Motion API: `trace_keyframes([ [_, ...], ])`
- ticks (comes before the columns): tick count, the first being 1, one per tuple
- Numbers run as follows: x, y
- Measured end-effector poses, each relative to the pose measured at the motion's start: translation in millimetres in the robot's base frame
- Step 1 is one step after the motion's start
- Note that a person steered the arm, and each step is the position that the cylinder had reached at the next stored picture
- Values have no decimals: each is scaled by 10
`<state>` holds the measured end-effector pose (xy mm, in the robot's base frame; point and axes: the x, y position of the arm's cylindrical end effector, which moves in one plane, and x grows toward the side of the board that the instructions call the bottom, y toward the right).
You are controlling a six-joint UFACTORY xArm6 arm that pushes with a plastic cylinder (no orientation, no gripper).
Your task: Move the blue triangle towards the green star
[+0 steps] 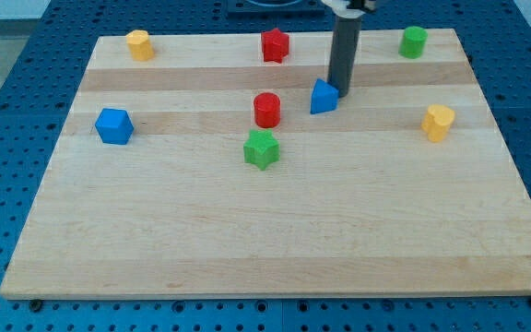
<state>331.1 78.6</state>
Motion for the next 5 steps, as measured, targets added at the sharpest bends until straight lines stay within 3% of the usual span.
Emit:
trace_keyframes([
  [2,23,-359],
  [5,405,-382],
])
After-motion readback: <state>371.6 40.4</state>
